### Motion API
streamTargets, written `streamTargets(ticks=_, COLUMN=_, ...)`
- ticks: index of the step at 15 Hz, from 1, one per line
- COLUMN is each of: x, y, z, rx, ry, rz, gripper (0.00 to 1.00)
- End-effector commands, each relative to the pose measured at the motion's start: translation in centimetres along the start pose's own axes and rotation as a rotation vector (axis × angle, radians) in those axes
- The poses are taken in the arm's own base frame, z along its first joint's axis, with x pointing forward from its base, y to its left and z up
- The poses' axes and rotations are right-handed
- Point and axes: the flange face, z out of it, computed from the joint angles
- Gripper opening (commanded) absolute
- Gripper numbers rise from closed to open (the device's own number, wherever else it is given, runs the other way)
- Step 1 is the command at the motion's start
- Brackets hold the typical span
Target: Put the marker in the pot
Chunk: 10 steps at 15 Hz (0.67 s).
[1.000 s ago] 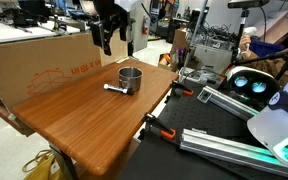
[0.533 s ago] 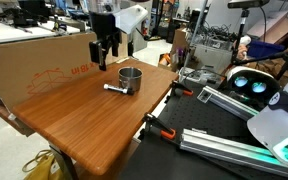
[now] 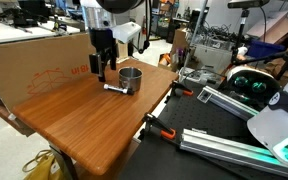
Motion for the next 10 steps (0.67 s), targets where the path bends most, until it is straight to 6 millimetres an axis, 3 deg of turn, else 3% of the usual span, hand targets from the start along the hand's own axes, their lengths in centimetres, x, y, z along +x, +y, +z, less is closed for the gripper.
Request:
streamTargets(ticks=1, x=1.5, y=1.8, z=1.8, rx=0.03, ry=-0.08, rz=-0.004, gripper=1.0)
streamTargets(ticks=4, x=2.4, y=2.5, z=3.8, rx=0.015, ry=-0.146, rz=-0.012, gripper=1.0)
streamTargets(ticks=9, x=4.0, y=1.9, z=6.1, rx=0.008, ry=-0.203, rz=-0.034, gripper=1.0)
streamTargets(ticks=10, x=4.3, y=1.8, z=6.3, rx=0.01, ry=-0.206, rz=-0.039, gripper=0.75)
